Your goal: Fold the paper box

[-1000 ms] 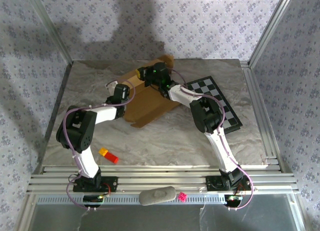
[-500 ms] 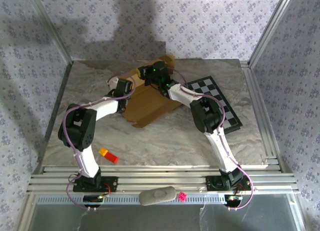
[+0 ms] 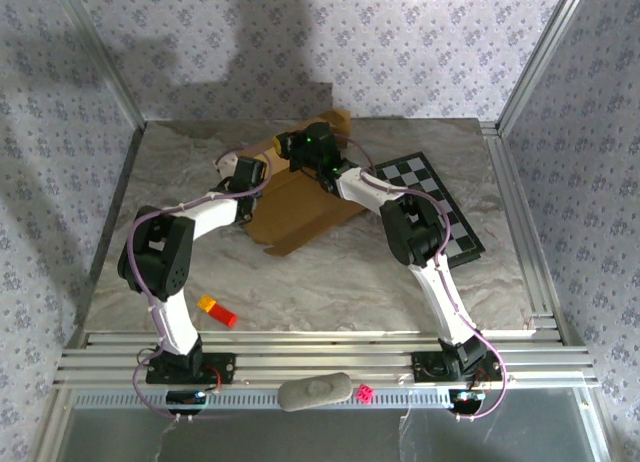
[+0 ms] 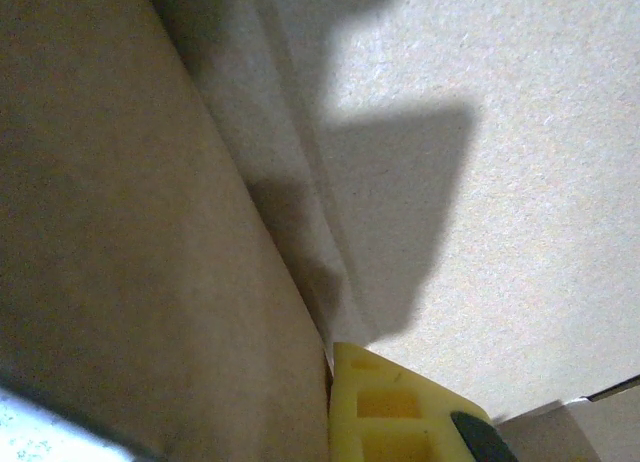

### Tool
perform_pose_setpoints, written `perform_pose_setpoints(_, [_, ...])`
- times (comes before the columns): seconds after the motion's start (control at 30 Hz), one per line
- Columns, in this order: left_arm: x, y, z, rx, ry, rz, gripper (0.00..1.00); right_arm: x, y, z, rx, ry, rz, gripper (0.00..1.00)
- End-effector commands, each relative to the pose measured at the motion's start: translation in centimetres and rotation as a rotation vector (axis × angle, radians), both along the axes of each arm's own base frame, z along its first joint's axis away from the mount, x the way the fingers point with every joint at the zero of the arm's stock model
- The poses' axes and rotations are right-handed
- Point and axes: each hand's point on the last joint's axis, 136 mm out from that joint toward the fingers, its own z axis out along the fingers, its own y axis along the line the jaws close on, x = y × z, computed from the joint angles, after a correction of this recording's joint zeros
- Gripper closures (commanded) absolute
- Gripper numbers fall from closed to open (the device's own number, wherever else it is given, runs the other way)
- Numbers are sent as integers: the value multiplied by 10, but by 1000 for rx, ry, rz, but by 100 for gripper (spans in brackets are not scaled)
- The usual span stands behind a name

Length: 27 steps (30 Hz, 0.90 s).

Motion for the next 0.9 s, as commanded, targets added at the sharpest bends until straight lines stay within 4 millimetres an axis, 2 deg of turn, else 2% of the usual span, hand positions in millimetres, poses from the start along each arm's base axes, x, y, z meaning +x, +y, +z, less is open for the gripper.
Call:
perform_pose_setpoints(0.0, [-7, 15, -21, 68, 93, -1, 100, -27, 25, -17, 9, 100, 130, 100])
perform_pose_setpoints(0.03, [-7, 15, -19, 69, 88, -6, 100, -26, 25, -15, 11, 98, 131, 97])
perform_pose_setpoints(0.13, [-9, 16, -8, 74, 60, -20, 100, -28, 15, -8, 6, 97, 113, 75])
perform_pose_setpoints(0.23, [-8, 13, 11, 77, 23, -65, 100, -30, -7, 14, -26, 73, 89, 52])
perform_pose_setpoints(0.3, [-8, 7, 24, 69, -3, -125, 100, -34, -27, 36, -68, 41, 92, 40])
perform_pose_setpoints(0.37, [-6, 2, 38, 53, -20, -176, 100, -41, -47, 56, -112, 8, 113, 33])
perform_pose_setpoints(0.5, [-9, 2, 60, 6, -27, -233, 100, -60, -105, 89, -240, -43, 129, 22])
perform_pose_setpoints(0.7, [-16, -11, 85, -40, -7, -355, 100, -93, -181, 120, -390, -42, 133, 21])
perform_pose_setpoints(0.87, [-29, -26, 107, -119, 12, -446, 100, -120, -225, 143, -467, -1, 130, 29])
